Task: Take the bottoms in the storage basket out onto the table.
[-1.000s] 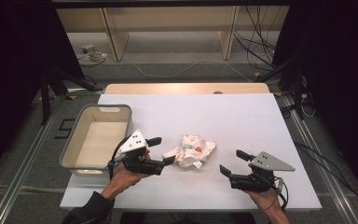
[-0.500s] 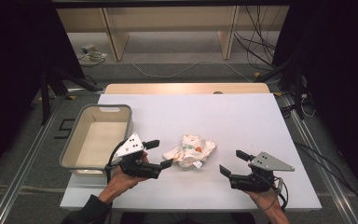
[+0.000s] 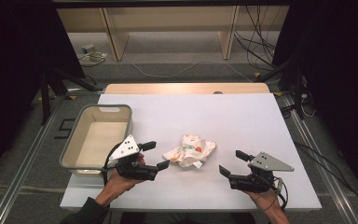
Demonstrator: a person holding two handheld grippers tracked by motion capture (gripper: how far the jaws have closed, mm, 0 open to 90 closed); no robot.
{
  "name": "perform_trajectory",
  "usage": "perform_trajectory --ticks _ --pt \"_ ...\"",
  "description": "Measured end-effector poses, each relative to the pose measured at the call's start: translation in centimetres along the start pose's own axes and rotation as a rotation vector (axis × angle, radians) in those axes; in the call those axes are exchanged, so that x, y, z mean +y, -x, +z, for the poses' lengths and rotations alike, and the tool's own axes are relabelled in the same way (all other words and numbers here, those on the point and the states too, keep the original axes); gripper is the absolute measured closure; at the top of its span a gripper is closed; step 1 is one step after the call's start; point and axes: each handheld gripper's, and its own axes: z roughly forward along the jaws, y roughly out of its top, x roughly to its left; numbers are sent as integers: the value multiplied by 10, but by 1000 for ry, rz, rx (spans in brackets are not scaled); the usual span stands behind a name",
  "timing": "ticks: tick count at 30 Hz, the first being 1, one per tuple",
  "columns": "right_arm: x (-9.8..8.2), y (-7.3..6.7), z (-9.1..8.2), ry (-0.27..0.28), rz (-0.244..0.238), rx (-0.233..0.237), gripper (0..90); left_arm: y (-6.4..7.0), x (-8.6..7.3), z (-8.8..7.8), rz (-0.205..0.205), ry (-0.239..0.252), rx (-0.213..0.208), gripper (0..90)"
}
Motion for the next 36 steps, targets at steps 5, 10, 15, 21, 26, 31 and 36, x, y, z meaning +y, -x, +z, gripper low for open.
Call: perform_trajectory --ticks 5,10,15,21,26,31,36 --pt "0 0 0 -1 -1 -1 180 1 -1 -3 -2 2 9 151" --pt "0 0 0 -4 4 -2 180 3 -3 -4 9 -5 9 150" --pt "0 0 0 -3 -1 -3 180 4 -4 -6 11 0 6 142" --pt "0 -1 0 -6 2 -3 180 5 -6 -7 14 -5 15 107" --pt "0 -1 0 -3 1 -1 179 4 -8 -8 8 -13 33 62" --pt "0 -1 0 -6 4 -2 179 4 -10 -8 12 -25 31 53" --pt "0 0 1 -2 5 -1 179 4 -10 -7 12 -24 20 53"
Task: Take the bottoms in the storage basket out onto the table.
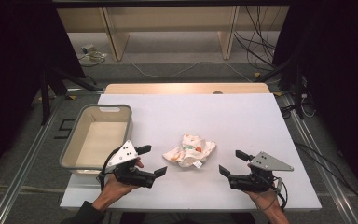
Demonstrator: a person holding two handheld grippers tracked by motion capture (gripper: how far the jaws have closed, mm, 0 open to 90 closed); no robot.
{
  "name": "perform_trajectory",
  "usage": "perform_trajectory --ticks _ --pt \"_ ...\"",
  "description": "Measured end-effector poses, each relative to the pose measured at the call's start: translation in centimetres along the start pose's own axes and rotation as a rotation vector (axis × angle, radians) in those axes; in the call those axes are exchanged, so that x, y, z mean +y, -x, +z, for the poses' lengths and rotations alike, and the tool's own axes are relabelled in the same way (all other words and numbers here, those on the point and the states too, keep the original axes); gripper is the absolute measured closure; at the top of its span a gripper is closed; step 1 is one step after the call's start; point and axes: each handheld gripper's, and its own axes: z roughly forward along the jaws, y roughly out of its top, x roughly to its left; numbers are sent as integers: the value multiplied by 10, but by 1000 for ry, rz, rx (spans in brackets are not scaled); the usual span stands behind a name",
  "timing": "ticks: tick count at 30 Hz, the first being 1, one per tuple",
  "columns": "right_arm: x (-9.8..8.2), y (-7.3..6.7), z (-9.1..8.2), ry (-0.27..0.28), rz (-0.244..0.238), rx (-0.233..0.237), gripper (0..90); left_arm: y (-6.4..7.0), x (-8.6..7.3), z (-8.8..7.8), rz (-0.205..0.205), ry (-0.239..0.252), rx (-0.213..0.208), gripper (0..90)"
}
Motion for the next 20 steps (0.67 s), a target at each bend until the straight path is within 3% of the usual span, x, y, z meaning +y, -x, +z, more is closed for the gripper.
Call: perform_trajectory --ticks 20 --pt "0 1 0 1 -2 -3 179 -2 0 0 -5 3 4 53"
